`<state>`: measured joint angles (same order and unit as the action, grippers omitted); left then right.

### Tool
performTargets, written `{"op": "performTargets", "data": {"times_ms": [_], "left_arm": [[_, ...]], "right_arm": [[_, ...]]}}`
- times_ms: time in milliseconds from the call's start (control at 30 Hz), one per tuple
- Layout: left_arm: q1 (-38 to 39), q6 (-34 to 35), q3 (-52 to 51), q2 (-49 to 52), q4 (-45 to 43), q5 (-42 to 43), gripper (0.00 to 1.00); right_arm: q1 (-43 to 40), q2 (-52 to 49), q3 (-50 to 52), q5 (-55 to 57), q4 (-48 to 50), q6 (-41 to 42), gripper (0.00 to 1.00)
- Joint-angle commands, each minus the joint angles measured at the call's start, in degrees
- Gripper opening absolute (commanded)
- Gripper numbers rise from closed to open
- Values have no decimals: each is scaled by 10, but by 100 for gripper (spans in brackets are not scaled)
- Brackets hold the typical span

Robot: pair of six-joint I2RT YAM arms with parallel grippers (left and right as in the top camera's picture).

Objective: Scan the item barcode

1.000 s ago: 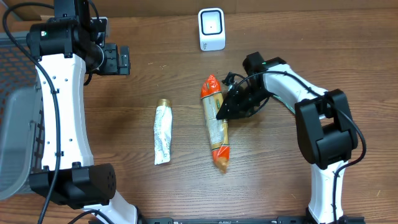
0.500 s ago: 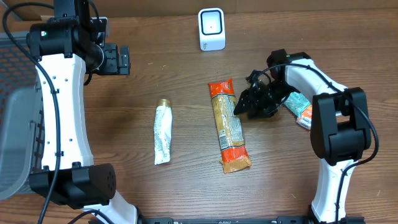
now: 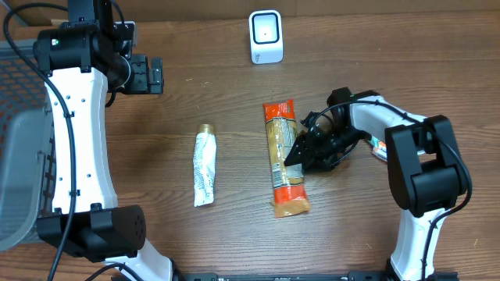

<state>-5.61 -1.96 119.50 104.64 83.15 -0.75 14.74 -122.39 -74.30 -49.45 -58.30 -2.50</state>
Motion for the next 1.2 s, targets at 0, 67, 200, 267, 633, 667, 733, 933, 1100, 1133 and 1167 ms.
{"op": "performTargets", "data": {"times_ms": [0, 67, 200, 267, 633, 667, 733, 933, 1100, 1133, 1167], "left_arm": [[4, -10, 1, 7, 0, -3, 99], [4, -10, 1, 7, 0, -3, 100], [4, -10, 1, 7, 0, -3, 100], [4, -10, 1, 7, 0, -3, 100], [4, -10, 1, 7, 0, -3, 100], [4, -10, 1, 7, 0, -3, 100], [4, -10, 1, 7, 0, -3, 100], [4, -10, 1, 7, 0, -3, 100], [4, -10, 1, 7, 0, -3, 99], [4, -10, 1, 7, 0, -3, 100], [4, -10, 1, 7, 0, -3, 100]], "right_arm": [[35, -22, 23, 43, 33, 47, 66], [42, -22, 23, 44, 45, 73, 62], [45, -22, 23, 43, 65, 119, 24], [45, -22, 23, 43, 76, 131, 9], [39, 20, -21, 0, 74, 87, 4], [39, 34, -27, -12, 66, 68, 4], [39, 68, -36, -42, 52, 32, 4], [38, 183, -41, -83, 28, -13, 4], [38, 254, -41, -152, 4, -77, 4], [38, 265, -41, -163, -1, -87, 4], [38, 274, -41, -170, -3, -91, 4]]}}
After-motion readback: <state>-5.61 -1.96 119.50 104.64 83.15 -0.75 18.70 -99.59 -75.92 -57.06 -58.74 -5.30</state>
